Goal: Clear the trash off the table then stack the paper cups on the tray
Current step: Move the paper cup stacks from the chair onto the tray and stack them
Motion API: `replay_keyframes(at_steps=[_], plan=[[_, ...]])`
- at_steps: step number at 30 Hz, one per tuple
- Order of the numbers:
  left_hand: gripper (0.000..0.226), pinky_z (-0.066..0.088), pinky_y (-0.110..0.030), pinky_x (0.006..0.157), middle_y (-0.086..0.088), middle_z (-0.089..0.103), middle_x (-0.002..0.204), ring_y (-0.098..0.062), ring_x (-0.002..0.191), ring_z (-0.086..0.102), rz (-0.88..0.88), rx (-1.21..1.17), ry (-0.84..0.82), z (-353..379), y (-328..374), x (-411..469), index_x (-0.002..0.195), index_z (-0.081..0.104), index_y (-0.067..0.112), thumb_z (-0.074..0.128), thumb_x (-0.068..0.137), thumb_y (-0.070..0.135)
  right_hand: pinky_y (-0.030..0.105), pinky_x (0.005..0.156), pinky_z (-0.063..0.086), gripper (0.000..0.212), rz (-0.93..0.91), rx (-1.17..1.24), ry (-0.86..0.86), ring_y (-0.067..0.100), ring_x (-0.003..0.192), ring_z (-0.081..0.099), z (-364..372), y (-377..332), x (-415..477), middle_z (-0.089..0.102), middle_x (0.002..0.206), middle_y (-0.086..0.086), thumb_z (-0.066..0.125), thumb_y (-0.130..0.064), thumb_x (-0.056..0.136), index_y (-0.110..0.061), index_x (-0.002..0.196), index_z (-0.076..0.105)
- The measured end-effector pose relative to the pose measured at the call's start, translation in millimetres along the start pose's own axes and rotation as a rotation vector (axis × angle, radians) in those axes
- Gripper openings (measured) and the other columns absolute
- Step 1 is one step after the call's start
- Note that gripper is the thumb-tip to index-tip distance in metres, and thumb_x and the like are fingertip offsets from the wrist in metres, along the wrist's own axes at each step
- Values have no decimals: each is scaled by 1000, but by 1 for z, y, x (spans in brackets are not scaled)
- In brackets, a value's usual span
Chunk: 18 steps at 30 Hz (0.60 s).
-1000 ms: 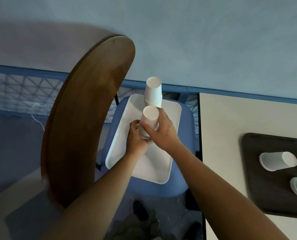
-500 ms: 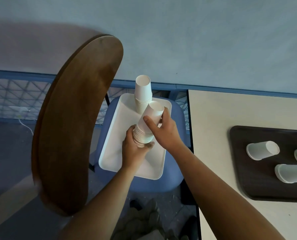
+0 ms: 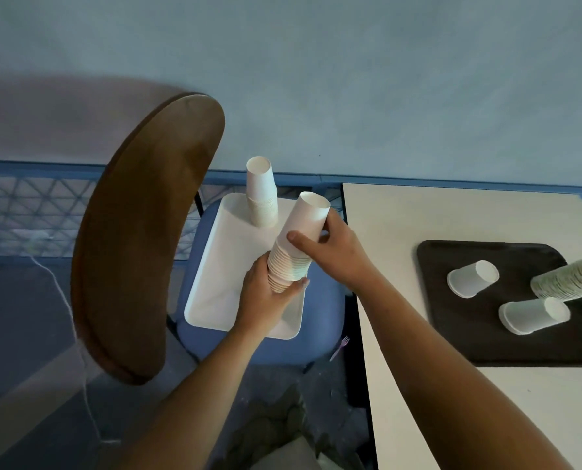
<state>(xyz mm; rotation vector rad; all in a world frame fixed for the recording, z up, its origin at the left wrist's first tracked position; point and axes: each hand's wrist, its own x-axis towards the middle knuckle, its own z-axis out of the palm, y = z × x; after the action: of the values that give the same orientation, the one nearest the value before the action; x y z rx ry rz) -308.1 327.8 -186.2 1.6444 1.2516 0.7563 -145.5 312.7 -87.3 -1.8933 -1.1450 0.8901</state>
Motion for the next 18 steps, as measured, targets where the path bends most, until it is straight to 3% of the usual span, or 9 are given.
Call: replay_keyframes(at_steps=[5, 9, 15, 18], plan=[[88, 56, -26, 85, 17, 68, 121, -6, 107, 67, -101, -88, -80, 5, 21, -21, 137, 46, 37, 94, 64, 52, 38, 87, 57, 55, -28, -42, 43, 14, 98, 65, -8, -2, -33, 62, 107, -11, 79, -50, 81, -24, 120, 52], [81, 48, -6, 69, 21, 69, 111, 6, 99, 65, -159, -41, -181, 12, 32, -43, 129, 51, 36, 98, 64, 37, 28, 81, 52, 51, -86, -64, 58, 12, 96, 63, -30, 3, -60, 63, 107, -10, 80, -48, 81, -23, 118, 55], [74, 60, -33, 88, 12, 72, 116, -11, 106, 69, -119, -42, -219, 46, 53, -88, 128, 59, 30, 91, 64, 48, 18, 74, 49, 57, -123, -63, 69, 8, 92, 62, -79, 20, -107, 59, 104, -13, 79, -50, 82, -21, 124, 53], [67, 57, -24, 83, 12, 71, 113, -9, 106, 68, -120, -66, -205, 75, 73, -118, 126, 56, 31, 91, 69, 38, 18, 71, 49, 58, -138, -69, 93, 9, 90, 63, -106, 34, -138, 59, 103, -12, 79, -51, 81, -20, 123, 54]])
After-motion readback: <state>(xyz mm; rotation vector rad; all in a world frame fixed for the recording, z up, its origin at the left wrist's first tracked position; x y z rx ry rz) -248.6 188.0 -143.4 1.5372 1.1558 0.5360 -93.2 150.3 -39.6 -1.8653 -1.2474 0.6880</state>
